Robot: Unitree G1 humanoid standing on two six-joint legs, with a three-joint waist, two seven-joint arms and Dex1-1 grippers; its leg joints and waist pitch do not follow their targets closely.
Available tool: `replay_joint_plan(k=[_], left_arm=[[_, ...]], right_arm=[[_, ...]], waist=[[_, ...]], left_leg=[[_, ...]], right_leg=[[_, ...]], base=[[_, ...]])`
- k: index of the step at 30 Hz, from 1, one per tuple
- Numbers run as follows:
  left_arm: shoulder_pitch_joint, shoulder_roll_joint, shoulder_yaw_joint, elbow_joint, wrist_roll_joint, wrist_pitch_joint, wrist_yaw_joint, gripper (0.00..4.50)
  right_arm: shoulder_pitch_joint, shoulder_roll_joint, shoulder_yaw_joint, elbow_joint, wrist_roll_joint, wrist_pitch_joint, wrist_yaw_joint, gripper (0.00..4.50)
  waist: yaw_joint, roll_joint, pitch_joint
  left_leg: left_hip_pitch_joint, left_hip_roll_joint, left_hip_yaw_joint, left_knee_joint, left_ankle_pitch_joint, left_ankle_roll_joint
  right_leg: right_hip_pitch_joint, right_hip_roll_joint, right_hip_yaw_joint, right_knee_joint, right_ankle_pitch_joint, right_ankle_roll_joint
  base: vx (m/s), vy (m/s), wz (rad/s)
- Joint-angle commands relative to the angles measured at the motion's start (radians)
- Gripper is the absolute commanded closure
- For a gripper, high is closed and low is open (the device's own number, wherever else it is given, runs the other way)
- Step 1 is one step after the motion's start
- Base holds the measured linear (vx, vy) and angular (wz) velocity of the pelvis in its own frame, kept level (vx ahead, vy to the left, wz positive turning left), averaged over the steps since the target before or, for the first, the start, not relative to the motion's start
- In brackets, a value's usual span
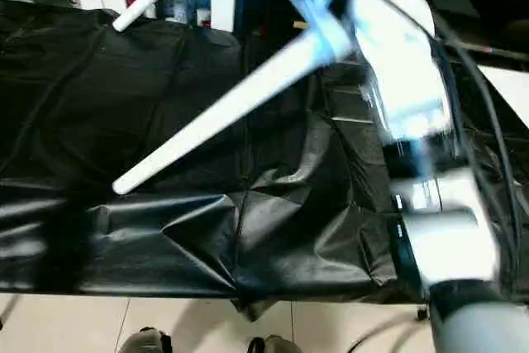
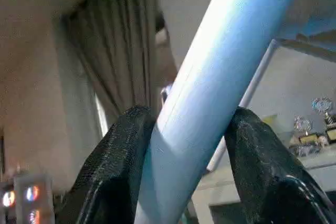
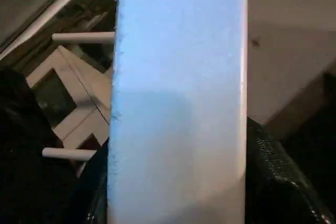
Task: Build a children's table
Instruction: Flip table
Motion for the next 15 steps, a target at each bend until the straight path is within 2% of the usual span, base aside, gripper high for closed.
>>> replay_joint_plan(k=[1,2,3,4,5,7,8,9,12,13,14,15], left_arm=[[0.058,-0.059,0.086,0.153,-0.070,0.169,0.051,2.37],[0.058,-0.059,0.086,0.153,-0.070,0.169,0.051,2.37],[0.075,-0.070,0.076,0.158,-0.080,0.170,0.042,2.40],[0.095,-0.083,0.061,0.160,-0.088,0.176,0.034,2.43],[0.116,-0.103,0.046,0.162,-0.101,0.182,0.027,2.45],[0.125,-0.120,0.040,0.162,-0.112,0.182,0.026,2.49],[0.132,-0.127,0.033,0.162,-0.120,0.191,0.016,2.51],[0.139,-0.136,0.025,0.163,-0.126,0.192,0.010,2.51],[0.152,-0.154,-0.001,0.159,-0.144,0.221,-0.010,2.56],[0.152,-0.154,-0.001,0.159,-0.144,0.221,-0.010,2.56],[0.153,-0.162,-0.020,0.156,-0.150,0.221,-0.012,2.58],[0.148,-0.172,-0.050,0.158,-0.157,0.226,-0.021,2.64]], right_arm=[[-0.044,-0.009,0.025,-0.017,0.022,-0.112,0.169,2.55],[-0.044,-0.009,0.025,-0.017,0.022,-0.112,0.169,2.55],[-0.071,0.000,0.029,0.001,0.014,-0.121,0.163,2.55],[-0.098,0.008,0.032,0.018,0.004,-0.130,0.151,2.55],[-0.125,0.014,0.035,0.036,-0.008,-0.143,0.137,2.55],[-0.136,0.014,0.038,0.044,-0.016,-0.154,0.132,2.55],[-0.144,0.010,0.040,0.051,-0.028,-0.164,0.120,2.55],[-0.154,0.007,0.040,0.060,-0.036,-0.169,0.114,2.55],[-0.193,-0.006,0.041,0.098,-0.077,-0.191,0.084,2.55],[-0.193,-0.006,0.041,0.098,-0.077,-0.191,0.084,2.55],[-0.212,-0.013,0.041,0.117,-0.092,-0.203,0.078,2.55],[-0.233,-0.025,0.047,0.134,-0.117,-0.208,0.073,2.55]], waist=[[-0.010,0.014,-0.085],[-0.008,0.018,-0.085],[-0.008,0.016,-0.085],[-0.008,0.010,-0.087],[-0.007,0.006,-0.086],[-0.008,0.004,-0.086],[-0.007,0.006,-0.087],[-0.008,0.004,-0.088],[-0.009,0.011,-0.086],[-0.011,0.009,-0.085],[-0.009,0.011,-0.084],[-0.011,0.012,-0.084]], left_leg=[[0.028,0.019,-0.005,-0.061,-0.299,-0.037],[0.030,0.019,-0.007,-0.063,-0.329,-0.041],[0.034,0.020,-0.009,-0.063,-0.362,-0.047],[0.033,0.020,-0.012,-0.065,-0.382,-0.051],[0.039,0.021,-0.012,-0.066,-0.412,-0.055],[0.039,0.020,-0.015,-0.067,-0.442,-0.061],[0.043,0.021,-0.017,-0.067,-0.474,-0.067],[0.045,0.020,-0.017,-0.066,-0.484,-0.067],[0.050,0.020,-0.026,-0.068,-0.561,-0.078],[0.054,0.021,-0.028,-0.067,-0.602,-0.084],[0.061,0.020,-0.029,-0.065,-0.636,-0.086],[0.063,0.020,-0.031,-0.065,-0.652,-0.087]], right_leg=[[0.033,-0.057,0.040,-0.081,-0.326,-0.106],[0.030,-0.057,0.040,-0.084,-0.357,-0.095],[0.023,-0.055,0.039,-0.086,-0.383,-0.085],[0.024,-0.057,0.038,-0.087,-0.402,-0.075],[0.015,-0.055,0.036,-0.094,-0.423,-0.063],[0.015,-0.054,0.034,-0.095,-0.437,-0.057],[0.010,-0.055,0.033,-0.097,-0.451,-0.049],[0.007,-0.054,0.033,-0.099,-0.455,-0.046],[-0.001,-0.051,0.027,-0.103,-0.490,-0.035],[-0.006,-0.048,0.023,-0.105,-0.501,-0.031],[-0.012,-0.047,0.021,-0.109,-0.519,-0.027],[-0.013,-0.047,0.020,-0.110,-0.526,-0.029]], base=[[0.000,0.000,0.00],[0.000,0.000,0.00],[0.000,0.000,0.00],[0.000,0.000,0.00],[0.000,0.000,0.00],[0.000,0.000,0.00],[0.000,0.000,0.00],[0.000,0.000,0.00],[0.000,0.000,0.00],[0.000,0.000,0.00],[0.000,0.000,0.00],[0.000,0.000,0.00]])
